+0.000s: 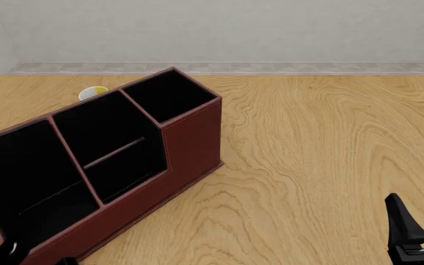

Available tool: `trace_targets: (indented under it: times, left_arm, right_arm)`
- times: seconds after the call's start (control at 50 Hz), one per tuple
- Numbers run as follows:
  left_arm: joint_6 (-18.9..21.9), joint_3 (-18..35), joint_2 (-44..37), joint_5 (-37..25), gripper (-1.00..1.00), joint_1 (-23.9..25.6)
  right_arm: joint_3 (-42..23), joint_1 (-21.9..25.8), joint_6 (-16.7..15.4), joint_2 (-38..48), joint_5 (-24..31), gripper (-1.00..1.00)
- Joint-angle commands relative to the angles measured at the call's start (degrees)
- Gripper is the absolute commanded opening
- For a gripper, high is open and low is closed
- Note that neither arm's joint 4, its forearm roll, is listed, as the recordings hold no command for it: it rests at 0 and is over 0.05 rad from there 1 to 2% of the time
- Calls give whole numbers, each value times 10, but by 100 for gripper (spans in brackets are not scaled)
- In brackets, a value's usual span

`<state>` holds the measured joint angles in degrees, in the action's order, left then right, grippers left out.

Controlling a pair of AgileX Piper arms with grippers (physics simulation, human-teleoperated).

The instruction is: Pick up the book and place it in the left compartment of the caddy.

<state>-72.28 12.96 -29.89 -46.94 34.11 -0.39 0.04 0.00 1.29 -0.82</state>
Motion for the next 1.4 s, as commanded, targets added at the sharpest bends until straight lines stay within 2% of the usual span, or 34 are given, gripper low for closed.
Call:
trace_targets:
  times: [0.02, 0.12, 0.22, 0.24, 0.3, 0.32, 0.52, 0.72, 0.96, 1.06, 1.14, 1.24, 1.4]
  left_arm:
    - [35, 18, 29, -57, -100, -8]
    - [53, 65, 57, -123, -100, -21]
    - [62, 76, 91, -162, -100, -23]
    - [68, 112, 97, -199, -100, -28]
    - [73, 108, 117, -213, -100, -32]
    - [75, 126, 115, -227, -100, -33]
    - [93, 135, 126, -230, -100, -38]
    - [108, 175, 116, -230, -100, -26]
    - [99, 239, 100, -230, -100, -8]
    - [98, 240, 107, -230, -100, -11]
    - [95, 275, 93, -230, -100, -8]
    - [104, 272, 108, -230, -100, -20]
    - [119, 306, 91, -230, -100, -46]
  right_arm:
    - [1, 0, 0, -4, 3, 100]
    - [1, 0, 0, -4, 3, 100]
    - [1, 0, 0, -4, 3, 100]
    - [1, 0, 0, -4, 3, 100]
    - [1, 0, 0, -4, 3, 100]
    - [1, 0, 0, -4, 3, 100]
    - [1, 0, 0, -4, 3, 100]
    - [1, 0, 0, -4, 3, 100]
    - [1, 0, 0, -4, 3, 100]
    - [1, 0, 0, -4, 3, 100]
    - [1, 0, 0, -4, 3, 100]
    - [1, 0, 0, -4, 3, 100]
    - [1, 0, 0, -4, 3, 100]
